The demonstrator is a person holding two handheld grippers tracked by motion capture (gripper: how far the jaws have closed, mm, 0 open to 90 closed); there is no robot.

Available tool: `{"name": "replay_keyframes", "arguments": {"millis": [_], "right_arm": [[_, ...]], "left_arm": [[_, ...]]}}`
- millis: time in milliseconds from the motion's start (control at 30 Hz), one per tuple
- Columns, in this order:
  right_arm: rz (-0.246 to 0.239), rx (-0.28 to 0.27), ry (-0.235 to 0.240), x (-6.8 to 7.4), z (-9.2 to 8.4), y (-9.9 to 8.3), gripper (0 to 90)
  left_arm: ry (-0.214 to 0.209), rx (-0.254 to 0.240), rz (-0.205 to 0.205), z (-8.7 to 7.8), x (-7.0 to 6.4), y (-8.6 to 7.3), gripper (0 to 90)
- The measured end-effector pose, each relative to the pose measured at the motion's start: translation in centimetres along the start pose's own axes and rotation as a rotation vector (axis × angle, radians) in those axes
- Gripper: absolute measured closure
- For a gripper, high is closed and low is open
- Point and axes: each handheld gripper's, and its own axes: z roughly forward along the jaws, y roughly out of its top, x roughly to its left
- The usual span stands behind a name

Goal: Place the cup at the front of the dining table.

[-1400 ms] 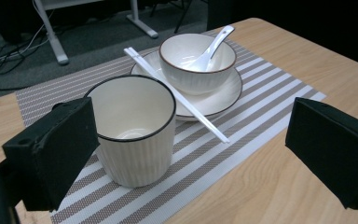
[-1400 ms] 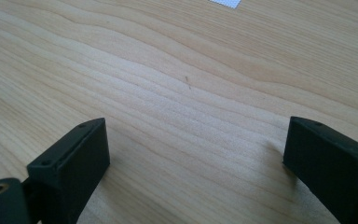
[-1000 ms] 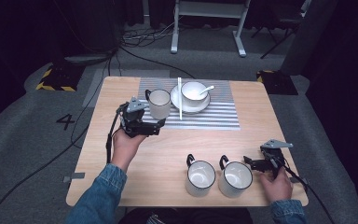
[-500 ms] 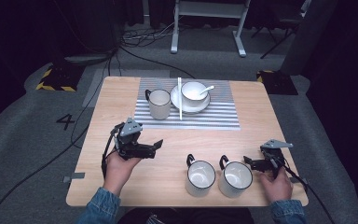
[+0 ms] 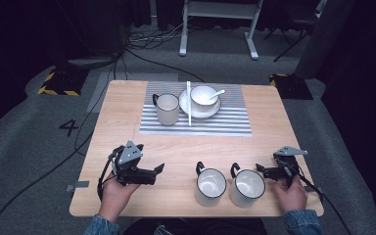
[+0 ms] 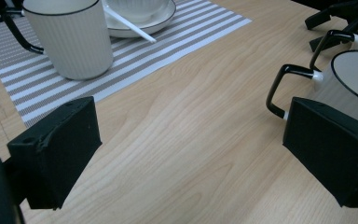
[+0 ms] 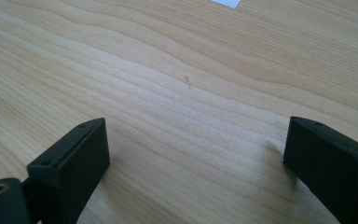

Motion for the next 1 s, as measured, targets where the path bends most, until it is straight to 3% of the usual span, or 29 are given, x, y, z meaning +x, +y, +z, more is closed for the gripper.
{"name": "replay_keyframes", "arguments": {"millis": [67,333,600,800,1000], "right_arm": [[0.000,0.000,0.000,0.0,0.0,0.0,6.9],[0.000,0.000,0.000,0.0,0.0,0.0,6.9],[-0.001,0.001,0.001,0.0,0.0,0.0,6.9],[0.000,0.000,0.000,0.0,0.0,0.0,6.9],[-0.001,0.001,0.001,0.0,0.0,0.0,6.9]], "left_arm": [[-0.009,0.008,-0.005,-0.1,0.0,-0.6,4.0],[0.020,0.030,0.007,-0.1,0.1,-2.8,4.0],[0.021,0.066,-0.028,0.3,0.4,-4.7,4.7],[0.010,0.143,-0.028,1.0,0.5,-5.7,4.7],[-0.004,0.174,-0.050,1.5,0.4,-6.4,4.8]]}}
